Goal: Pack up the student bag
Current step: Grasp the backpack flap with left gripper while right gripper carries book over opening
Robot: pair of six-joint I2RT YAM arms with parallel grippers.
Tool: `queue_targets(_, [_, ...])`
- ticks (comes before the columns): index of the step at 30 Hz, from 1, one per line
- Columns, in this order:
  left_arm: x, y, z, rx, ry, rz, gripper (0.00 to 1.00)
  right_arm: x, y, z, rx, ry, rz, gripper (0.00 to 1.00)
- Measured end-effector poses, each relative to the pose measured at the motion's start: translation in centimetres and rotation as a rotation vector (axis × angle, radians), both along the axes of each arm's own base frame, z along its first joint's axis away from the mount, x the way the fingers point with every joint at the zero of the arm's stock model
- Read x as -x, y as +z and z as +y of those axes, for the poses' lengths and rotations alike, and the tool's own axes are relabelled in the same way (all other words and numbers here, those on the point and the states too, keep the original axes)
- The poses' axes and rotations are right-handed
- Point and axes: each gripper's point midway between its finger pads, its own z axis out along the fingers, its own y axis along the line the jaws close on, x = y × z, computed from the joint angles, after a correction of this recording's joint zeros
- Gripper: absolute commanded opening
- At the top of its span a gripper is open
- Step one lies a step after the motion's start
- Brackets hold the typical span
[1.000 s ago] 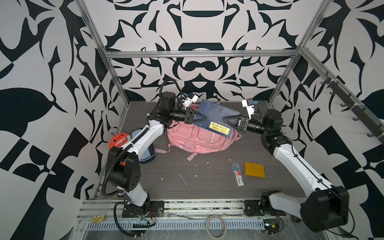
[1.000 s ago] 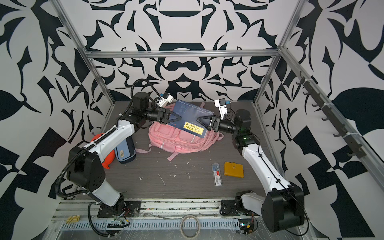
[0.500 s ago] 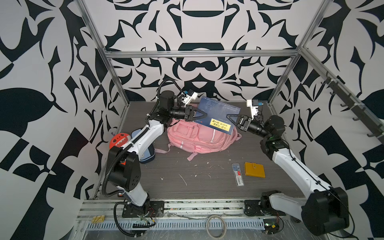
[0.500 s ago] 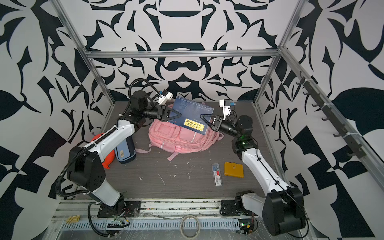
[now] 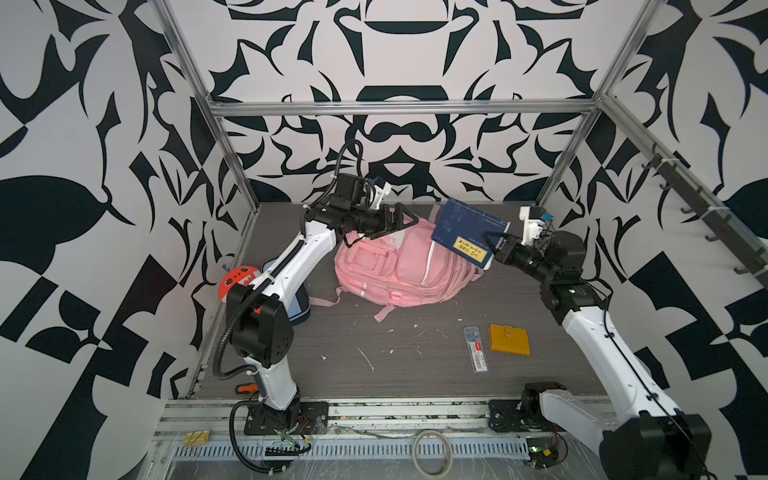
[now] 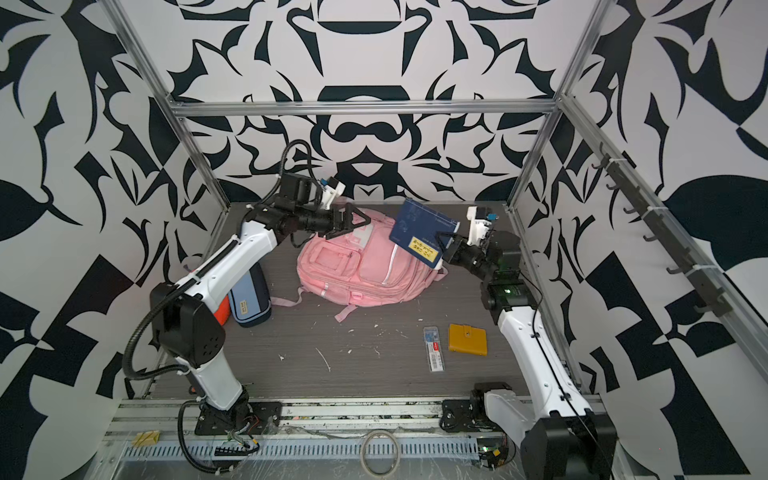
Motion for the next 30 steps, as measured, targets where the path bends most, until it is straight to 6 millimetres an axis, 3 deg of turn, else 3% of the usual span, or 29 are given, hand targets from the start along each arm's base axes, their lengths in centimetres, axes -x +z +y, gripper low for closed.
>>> queue_targets(4, [-0.3, -5.8, -2.9, -0.13, -0.021, 0.097, 0.92, -0.1, -1.3, -4.1, 0.083, -0.181, 0.052, 0.0])
queue_targets(8, [-0.7, -9.9, -6.0, -0.219, -0.04, 0.108, 0.86, 0.1, -2.7, -5.6, 0.135, -0.259, 0.106, 0.0])
queue_targets(14, [-2.1, -12.9, -9.5, -0.278, -0.052, 0.056, 0.88, 1.4, -3.1, -6.6, 0.17, -0.308, 0.135, 0.0])
queue_targets(17, [-3.2, -14.5, -10.6, -0.306, -0.045, 0.034, 0.93, 2.4, -2.6, -6.7, 0.186, -0.318, 0.124, 0.0])
queue_targets(22, [-3.3, -17.6, -11.3, -0.376, -0.041, 0.031, 0.93, 3.7, -2.1, -6.9, 0.198, -0.327, 0.115, 0.0])
queue_targets(24, [-3.1, -17.9, -11.9, -0.386, -0.046, 0.021, 0.88, 3.9, -2.2, -6.9, 0.201, -0.328, 0.119, 0.0])
queue_targets(27, [-2.6, -17.8, -12.9, -0.389, -0.061, 0.002, 0.71, 4.0, -2.5, -6.9, 0.204, -0.327, 0.13, 0.0])
queue_targets(30, [-2.3, -18.1, -13.2, -0.386, -0.087, -0.016, 0.4, 4.1, -2.8, -6.9, 0.214, -0.322, 0.141, 0.0])
